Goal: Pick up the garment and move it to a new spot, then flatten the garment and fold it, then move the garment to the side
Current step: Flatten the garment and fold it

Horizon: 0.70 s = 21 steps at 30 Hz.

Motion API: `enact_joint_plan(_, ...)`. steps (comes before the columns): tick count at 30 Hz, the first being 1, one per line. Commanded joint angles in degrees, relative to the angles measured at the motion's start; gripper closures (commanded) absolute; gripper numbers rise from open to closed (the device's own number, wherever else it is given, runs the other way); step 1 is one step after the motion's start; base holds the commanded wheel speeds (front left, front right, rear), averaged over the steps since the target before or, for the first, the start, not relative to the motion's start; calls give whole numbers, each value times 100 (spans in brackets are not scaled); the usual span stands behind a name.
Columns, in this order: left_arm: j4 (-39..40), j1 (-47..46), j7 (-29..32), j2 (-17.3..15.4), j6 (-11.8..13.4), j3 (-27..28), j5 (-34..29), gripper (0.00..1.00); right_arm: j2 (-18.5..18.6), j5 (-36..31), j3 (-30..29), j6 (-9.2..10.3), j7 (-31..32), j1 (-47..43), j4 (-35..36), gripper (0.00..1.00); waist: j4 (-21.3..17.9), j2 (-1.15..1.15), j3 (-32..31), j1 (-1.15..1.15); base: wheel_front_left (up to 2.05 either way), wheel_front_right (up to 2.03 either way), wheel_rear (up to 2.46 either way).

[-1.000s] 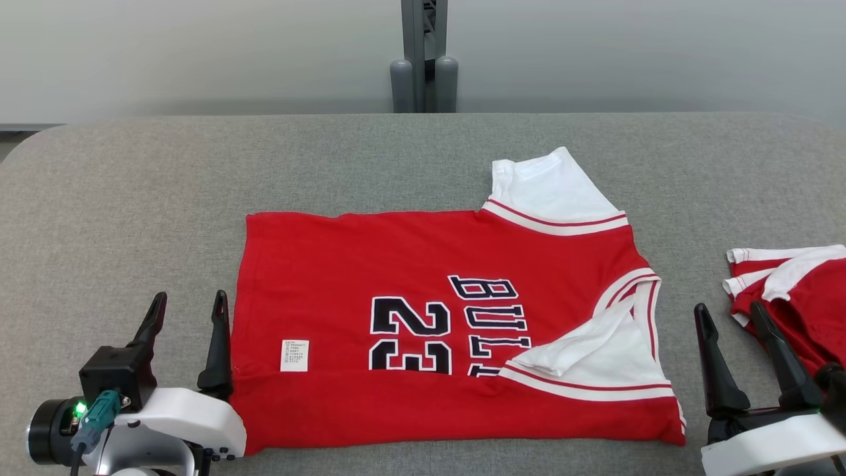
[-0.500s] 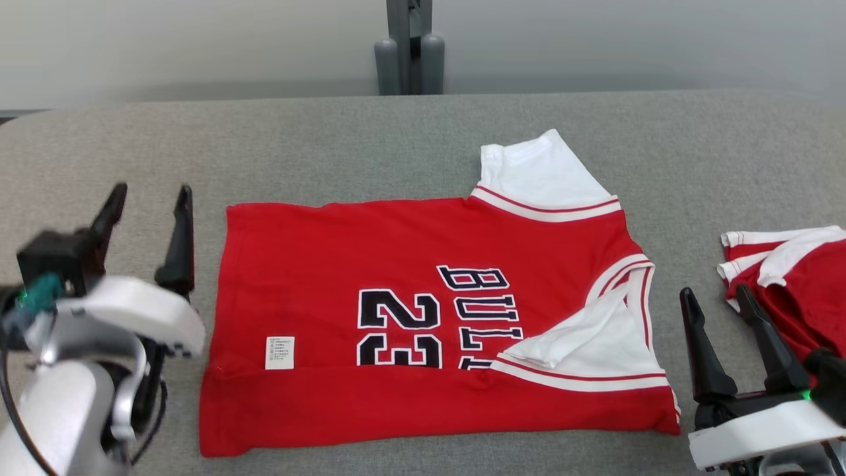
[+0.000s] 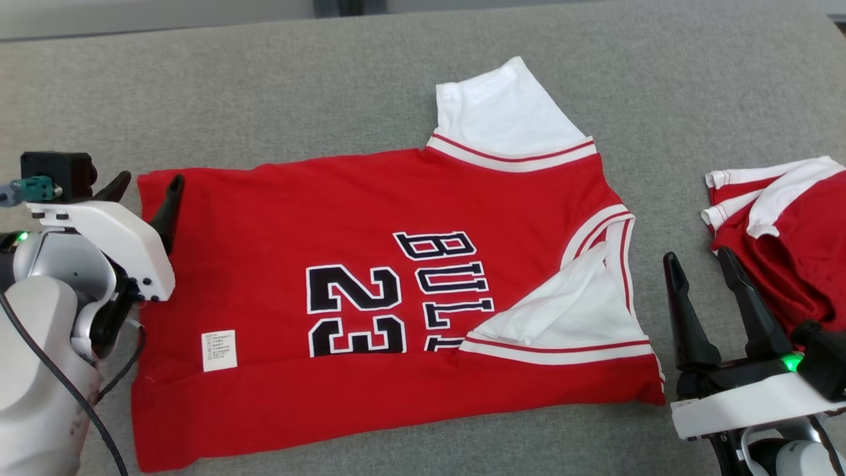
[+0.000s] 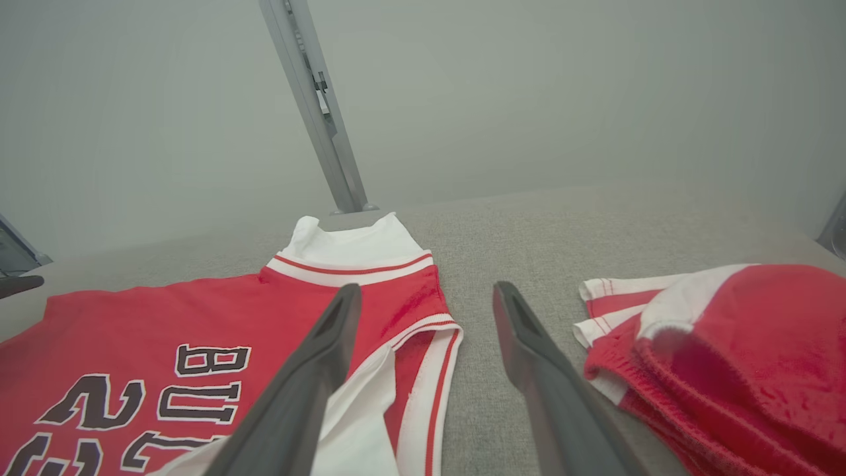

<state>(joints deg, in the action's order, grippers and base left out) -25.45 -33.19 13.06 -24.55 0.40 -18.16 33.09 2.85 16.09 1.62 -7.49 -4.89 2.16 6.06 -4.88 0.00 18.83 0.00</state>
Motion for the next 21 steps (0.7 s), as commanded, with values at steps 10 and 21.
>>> enact_joint_plan(10,-1355,-721,-94,55,-353,-11,162,0,19,29,35,-1,-185,228,-226,0,-166,0,320,0,0,0,0)
enact_joint_plan(21,-1923,-949,-147,83,-586,-79,313,100,19,29,-14,-1,-200,413,-180,0,-231,0,417,0,0,0,0)
